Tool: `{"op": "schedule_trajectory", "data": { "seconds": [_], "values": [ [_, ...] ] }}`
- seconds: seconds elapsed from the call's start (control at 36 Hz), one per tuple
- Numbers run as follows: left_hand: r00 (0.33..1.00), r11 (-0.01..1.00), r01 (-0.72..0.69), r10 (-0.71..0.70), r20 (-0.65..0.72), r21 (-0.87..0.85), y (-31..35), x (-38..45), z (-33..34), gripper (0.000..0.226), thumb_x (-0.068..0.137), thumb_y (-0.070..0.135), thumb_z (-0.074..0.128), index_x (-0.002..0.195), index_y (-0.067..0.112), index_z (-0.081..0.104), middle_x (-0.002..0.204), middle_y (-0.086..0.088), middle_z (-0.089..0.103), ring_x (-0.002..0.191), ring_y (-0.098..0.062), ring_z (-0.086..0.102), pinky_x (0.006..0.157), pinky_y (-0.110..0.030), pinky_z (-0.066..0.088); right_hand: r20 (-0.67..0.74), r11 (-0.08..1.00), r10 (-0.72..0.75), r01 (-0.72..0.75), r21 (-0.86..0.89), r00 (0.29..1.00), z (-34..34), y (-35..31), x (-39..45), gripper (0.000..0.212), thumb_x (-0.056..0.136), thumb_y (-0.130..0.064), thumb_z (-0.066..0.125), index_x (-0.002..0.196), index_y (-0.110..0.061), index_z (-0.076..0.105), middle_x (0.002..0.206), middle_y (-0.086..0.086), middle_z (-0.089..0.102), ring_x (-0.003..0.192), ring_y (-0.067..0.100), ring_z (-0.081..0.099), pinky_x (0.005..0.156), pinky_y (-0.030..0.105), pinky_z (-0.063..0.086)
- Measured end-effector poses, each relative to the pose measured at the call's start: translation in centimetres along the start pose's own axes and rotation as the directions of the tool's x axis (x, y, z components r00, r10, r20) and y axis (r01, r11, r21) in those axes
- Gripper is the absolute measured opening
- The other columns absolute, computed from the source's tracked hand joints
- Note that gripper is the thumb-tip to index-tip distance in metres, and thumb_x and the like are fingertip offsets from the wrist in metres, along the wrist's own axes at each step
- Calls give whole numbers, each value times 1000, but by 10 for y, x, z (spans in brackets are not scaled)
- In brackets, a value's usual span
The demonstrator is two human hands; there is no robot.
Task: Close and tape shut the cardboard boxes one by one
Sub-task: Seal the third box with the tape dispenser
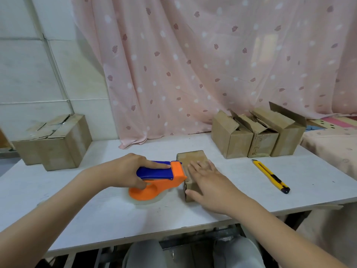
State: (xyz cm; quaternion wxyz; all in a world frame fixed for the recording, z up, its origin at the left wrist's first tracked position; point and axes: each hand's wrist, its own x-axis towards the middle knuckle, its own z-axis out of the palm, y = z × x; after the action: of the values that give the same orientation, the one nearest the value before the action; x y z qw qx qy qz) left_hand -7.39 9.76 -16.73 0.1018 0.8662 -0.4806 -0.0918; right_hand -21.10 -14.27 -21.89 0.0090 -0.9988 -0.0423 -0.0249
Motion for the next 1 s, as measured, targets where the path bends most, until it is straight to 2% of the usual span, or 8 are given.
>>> {"op": "schedule_trajectory", "data": {
  "seconds": [0.11,0.39,0.53,0.61,0.67,0.75,0.86,1.0],
  "values": [
    [1000,1000,-1,1,2,0,-1,-4,-1,82,80,27,67,125,82,27,102,11,57,86,-9,52,76,-27,49,-70,995,-6,-1,-101,998,9,3,-2,75,99,-60,13,160,-18,2,165,-3,-7,155,17,-2,110,24,-20],
    [1000,1000,8,-8,28,3,-5,-17,-8,86,79,19,67,124,83,29,96,18,55,86,-12,54,73,-27,48,-42,996,22,-25,-86,999,7,4,-5,70,105,-54,28,161,-20,2,167,-4,-2,154,13,-1,110,22,-10],
    [998,999,49,-50,31,19,-22,-30,-11,84,79,21,68,120,84,31,93,12,56,83,-6,52,69,-19,44,-41,999,15,-16,-29,999,5,2,-8,91,88,-74,-4,161,-21,8,167,-5,3,154,11,0,113,20,-12],
    [999,999,38,-38,8,20,-25,-36,-9,83,80,22,69,118,84,30,91,18,53,82,2,49,66,-12,39,-53,984,82,-72,165,995,-7,-7,-10,72,100,-59,8,157,-19,30,165,-4,20,153,11,10,121,25,1],
    [999,999,33,-33,-8,38,-24,-35,-7,82,80,24,69,119,83,28,90,20,51,82,6,48,67,-9,36,-44,950,195,-177,259,980,-15,-16,-2,60,105,-52,15,132,-16,55,149,4,47,148,22,26,121,39,17],
    [999,998,39,-39,-13,55,-21,-31,-7,78,80,26,70,126,78,33,89,19,51,83,3,48,68,-11,37,-16,905,351,-334,262,936,-24,-29,19,53,103,-57,23,100,-15,56,127,17,54,133,41,39,115,56,27],
    [999,999,39,-39,-4,37,-20,-30,-7,78,79,26,69,126,78,35,90,13,54,83,-7,52,72,-23,46,51,850,463,-459,257,885,-26,-37,42,58,94,-56,56,131,-13,45,134,18,45,119,42,47,102,52,42],
    [999,998,44,-44,-11,34,-19,-31,-6,79,78,27,68,125,80,33,91,13,55,85,-9,53,76,-30,49,177,744,573,-599,296,800,-26,-29,63,84,79,-50,74,139,-14,28,131,15,46,117,36,49,83,40,44]
  ]
}}
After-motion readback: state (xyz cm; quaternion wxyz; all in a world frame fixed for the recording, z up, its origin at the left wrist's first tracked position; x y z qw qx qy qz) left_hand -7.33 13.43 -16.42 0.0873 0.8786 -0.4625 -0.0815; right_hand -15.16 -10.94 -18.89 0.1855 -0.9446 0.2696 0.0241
